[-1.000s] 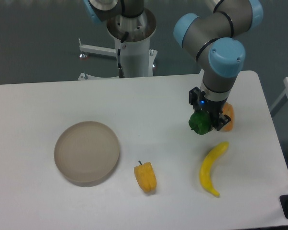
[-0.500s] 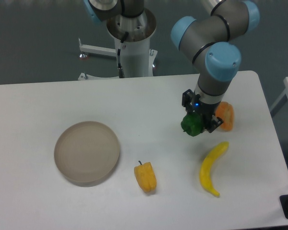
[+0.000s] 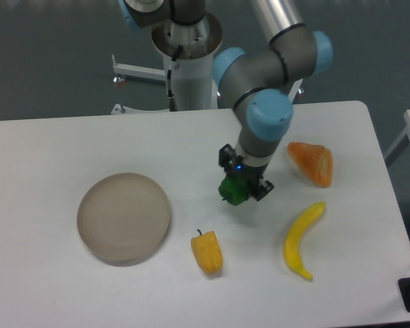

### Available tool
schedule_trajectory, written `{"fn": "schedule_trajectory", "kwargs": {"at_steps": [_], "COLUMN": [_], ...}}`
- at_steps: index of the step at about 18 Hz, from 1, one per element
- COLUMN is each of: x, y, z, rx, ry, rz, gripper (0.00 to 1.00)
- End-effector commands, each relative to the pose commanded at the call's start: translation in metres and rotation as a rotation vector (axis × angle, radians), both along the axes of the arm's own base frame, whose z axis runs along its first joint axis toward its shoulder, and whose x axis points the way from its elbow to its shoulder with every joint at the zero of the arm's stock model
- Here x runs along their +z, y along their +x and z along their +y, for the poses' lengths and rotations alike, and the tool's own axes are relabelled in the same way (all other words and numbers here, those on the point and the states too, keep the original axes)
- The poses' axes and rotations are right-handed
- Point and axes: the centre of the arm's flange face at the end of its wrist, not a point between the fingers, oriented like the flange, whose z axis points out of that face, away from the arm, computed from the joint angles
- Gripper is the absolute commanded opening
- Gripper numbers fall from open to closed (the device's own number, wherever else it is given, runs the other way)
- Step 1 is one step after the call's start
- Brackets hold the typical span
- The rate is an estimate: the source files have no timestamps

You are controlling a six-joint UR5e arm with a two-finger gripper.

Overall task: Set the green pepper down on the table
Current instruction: 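Carry the held green pepper with the gripper toward the yellow pepper, then lower the green pepper onto the table and open the gripper, then lift the open gripper up and away from the green pepper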

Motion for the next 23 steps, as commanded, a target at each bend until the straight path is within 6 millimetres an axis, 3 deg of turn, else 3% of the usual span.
{"fn": "schedule_trajectory", "kwargs": {"at_steps": [2, 4, 6, 7, 11, 15, 20, 23], "x": [-0.004, -0.005, -0.003, -0.002, 0.016, 0.061, 0.101, 0.120], "y": [0.003, 0.003, 0.001, 0.000, -0.010, -0.039, -0.072, -0.083], "z": [0.002, 0.003, 0.003, 0.004, 0.004, 0.014, -0.001, -0.015], "rx": [-0.008, -0.020, -0.014, -0.015, -0.014, 0.006, 0.022, -0.149], "ry": [-0.004, -0.003, -0.002, 0.003, -0.005, 0.033, 0.035, -0.007], "rz": [-0.003, -0.003, 0.000, 0.004, 0.066, 0.144, 0.157, 0.125], "gripper": [0.12, 0.27, 0.67, 1.00, 1.00, 1.00, 1.00, 1.00]}}
